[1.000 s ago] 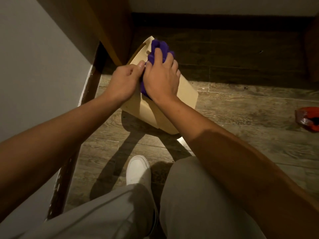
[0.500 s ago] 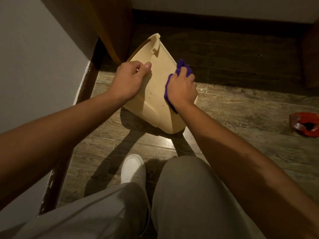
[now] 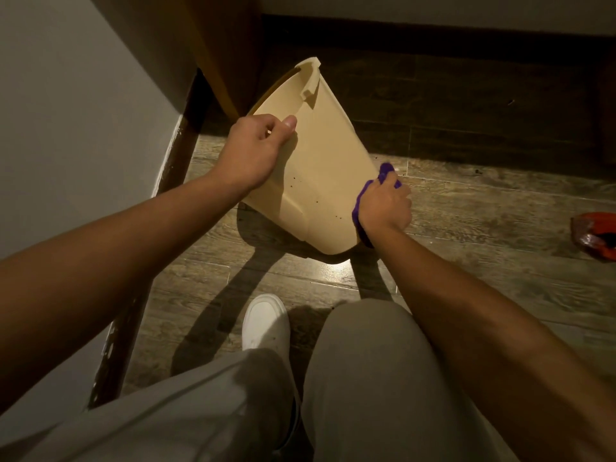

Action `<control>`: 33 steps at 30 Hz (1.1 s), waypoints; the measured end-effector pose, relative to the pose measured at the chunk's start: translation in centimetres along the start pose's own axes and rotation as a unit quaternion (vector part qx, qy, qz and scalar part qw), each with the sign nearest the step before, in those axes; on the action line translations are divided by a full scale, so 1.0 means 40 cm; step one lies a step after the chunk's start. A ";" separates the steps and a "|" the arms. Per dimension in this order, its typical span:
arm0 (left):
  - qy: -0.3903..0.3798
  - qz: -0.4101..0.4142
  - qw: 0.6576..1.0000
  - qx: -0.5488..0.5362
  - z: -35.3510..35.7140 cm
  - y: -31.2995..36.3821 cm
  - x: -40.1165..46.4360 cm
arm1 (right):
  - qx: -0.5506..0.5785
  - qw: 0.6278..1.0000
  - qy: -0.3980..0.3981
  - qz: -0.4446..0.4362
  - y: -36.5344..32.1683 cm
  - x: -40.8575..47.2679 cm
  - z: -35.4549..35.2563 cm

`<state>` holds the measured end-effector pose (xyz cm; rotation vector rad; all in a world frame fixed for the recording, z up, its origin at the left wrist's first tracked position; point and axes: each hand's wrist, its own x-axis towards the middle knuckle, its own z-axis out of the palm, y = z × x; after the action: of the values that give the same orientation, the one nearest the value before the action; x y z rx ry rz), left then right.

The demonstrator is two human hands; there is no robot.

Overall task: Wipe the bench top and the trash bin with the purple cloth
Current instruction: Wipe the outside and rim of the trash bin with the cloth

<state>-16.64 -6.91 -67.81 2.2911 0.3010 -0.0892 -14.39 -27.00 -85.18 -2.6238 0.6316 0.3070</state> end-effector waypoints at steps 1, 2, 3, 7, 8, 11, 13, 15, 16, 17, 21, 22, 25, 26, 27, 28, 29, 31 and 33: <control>-0.001 0.003 1.000 0.008 -0.003 -0.004 0.000 | -0.002 1.000 -0.021 0.019 0.018 -0.002 0.008; 0.000 0.010 1.000 0.020 -0.007 -0.007 0.001 | -0.007 0.998 -0.046 0.037 0.041 0.000 0.013; 0.003 0.023 0.999 0.040 -0.011 -0.006 0.004 | -0.011 0.996 -0.065 0.053 0.066 0.003 0.015; 0.023 0.083 0.985 0.151 -0.037 0.005 0.025 | 0.017 0.997 -0.030 0.073 0.119 0.014 -0.022; 0.023 0.086 0.983 0.163 -0.040 0.006 0.030 | 0.028 0.998 -0.005 0.059 0.111 0.018 -0.043; 0.000 0.073 0.982 0.173 -0.031 0.043 0.053 | 0.085 0.995 0.049 0.004 0.045 0.031 -0.126; -0.059 0.080 0.986 0.135 -0.038 0.087 0.073 | 0.151 0.987 0.058 -0.016 -0.008 0.036 -0.178; -0.153 0.128 0.972 0.121 -0.087 0.101 0.069 | 0.232 0.971 0.055 -0.016 -0.050 0.039 -0.211; -0.187 0.140 0.965 0.118 -0.114 0.087 0.061 | 0.268 0.962 0.051 -0.014 -0.063 0.040 -0.225; -0.211 0.132 0.961 0.119 -0.134 0.064 0.043 | 0.293 0.955 0.048 -0.011 -0.071 0.040 -0.236; -0.167 0.123 0.972 0.108 -0.090 -0.004 -0.026 | 0.335 0.941 0.049 -0.003 -0.074 0.036 -0.249; -0.134 0.147 0.976 0.085 -0.061 0.000 -0.037 | 0.345 0.937 0.046 0.004 -0.082 0.034 -0.242; -0.135 0.219 0.965 0.053 0.025 0.015 -0.073 | 0.352 0.935 0.037 0.024 -0.107 0.012 -0.209; -0.156 0.235 0.957 0.067 0.049 0.014 -0.080 | 0.349 0.936 0.032 0.023 -0.114 0.003 -0.199; -0.177 0.237 0.951 0.083 0.067 0.006 -0.080 | 0.347 0.937 0.025 0.024 -0.119 -0.007 -0.190; -0.191 0.230 0.950 0.090 0.079 0.001 -0.073 | 0.349 0.937 0.018 0.027 -0.120 -0.013 -0.182; -0.194 0.219 0.952 0.088 0.084 -0.004 -0.064 | 0.350 0.936 0.009 0.030 -0.120 -0.017 -0.175; -0.178 0.187 0.963 0.073 0.091 -0.011 -0.047 | 0.345 0.938 -0.003 0.027 -0.117 -0.022 -0.164; -0.184 0.158 0.969 0.055 0.099 0.002 -0.027 | 0.345 0.938 -0.010 0.024 -0.119 -0.024 -0.158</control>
<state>-17.53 -10.11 -70.24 2.3452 -0.2666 -0.3690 -12.26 -25.61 -77.64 -1.9306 0.6502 0.0955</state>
